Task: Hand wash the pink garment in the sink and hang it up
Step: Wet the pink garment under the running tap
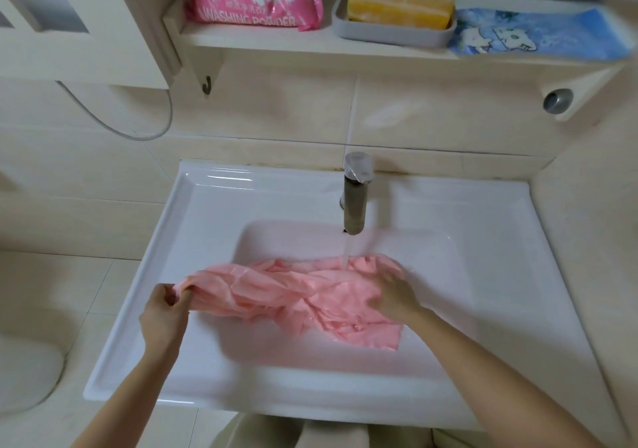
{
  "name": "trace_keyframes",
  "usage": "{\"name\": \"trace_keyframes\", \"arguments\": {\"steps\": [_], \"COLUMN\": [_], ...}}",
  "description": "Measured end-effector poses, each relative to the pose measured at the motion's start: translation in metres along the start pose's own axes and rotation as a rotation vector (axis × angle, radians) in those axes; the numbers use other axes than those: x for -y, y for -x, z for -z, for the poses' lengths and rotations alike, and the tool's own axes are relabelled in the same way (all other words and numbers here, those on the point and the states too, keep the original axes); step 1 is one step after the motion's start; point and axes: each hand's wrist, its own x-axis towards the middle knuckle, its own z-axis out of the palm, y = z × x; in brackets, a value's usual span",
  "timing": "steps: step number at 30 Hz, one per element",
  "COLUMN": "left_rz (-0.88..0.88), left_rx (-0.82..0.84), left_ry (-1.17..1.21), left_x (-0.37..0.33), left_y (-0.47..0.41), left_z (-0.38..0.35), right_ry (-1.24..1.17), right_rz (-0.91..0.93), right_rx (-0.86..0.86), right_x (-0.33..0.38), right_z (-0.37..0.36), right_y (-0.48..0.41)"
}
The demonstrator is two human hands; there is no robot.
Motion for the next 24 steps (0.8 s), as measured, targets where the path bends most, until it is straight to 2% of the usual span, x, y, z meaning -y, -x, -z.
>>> {"name": "trace_keyframes", "arguments": {"steps": [1,2,3,6,7,8,10,12,14,17,19,21,23,24], "left_rz": [-0.001,0.000,0.000,-0.006,-0.008,-0.008,-0.008,-0.003,0.001,0.007,0.010,0.013,0.020,0.026], "left_rx": [0.005,0.005,0.006,0.001,0.001,-0.002,-0.002,0.001,0.000,0.000,0.000,0.001,-0.002,-0.006], "left_ry": [-0.009,-0.008,-0.004,-0.005,-0.001,0.003,0.000,-0.006,-0.009,-0.003,0.004,0.005,0.017,0.025], "left_x": [0.001,0.002,0.002,0.003,0.003,0.003,0.003,0.002,0.002,0.003,0.005,0.009,0.012,0.012], "left_y": [0.001,0.001,0.002,0.004,0.005,0.006,0.006,0.006,0.005,0.003,0.002,0.002,0.003,0.003], "left_z": [0.000,0.000,0.001,0.001,0.001,0.000,-0.001,-0.002,-0.002,0.001,0.003,0.004,0.004,0.004], "right_ry": [0.015,-0.011,-0.105,-0.641,-0.769,-0.858,-0.831,-0.546,-0.302,-0.171,-0.283,-0.481,-0.902,-1.106], "right_rz": [0.012,-0.003,-0.050,-0.252,-0.240,-0.200,-0.097,-0.052,-0.041,-0.028,-0.043,0.026,0.081,0.013], "right_rx": [0.142,0.179,0.062,-0.600,-0.778,-0.868,-0.839,-0.721,-0.702,-0.711,-0.640,-0.596,-0.711,-0.798], "right_x": [-0.002,-0.002,0.003,0.036,0.051,0.063,0.088,0.103,0.108,0.095,0.079,0.065,0.051,0.044], "right_z": [-0.002,-0.001,0.006,0.057,0.082,0.106,0.150,0.173,0.183,0.193,0.205,0.210,0.195,0.179], "right_y": [0.002,0.002,0.003,0.012,0.015,0.015,0.012,0.001,-0.008,-0.012,-0.008,-0.006,-0.007,-0.008]}}
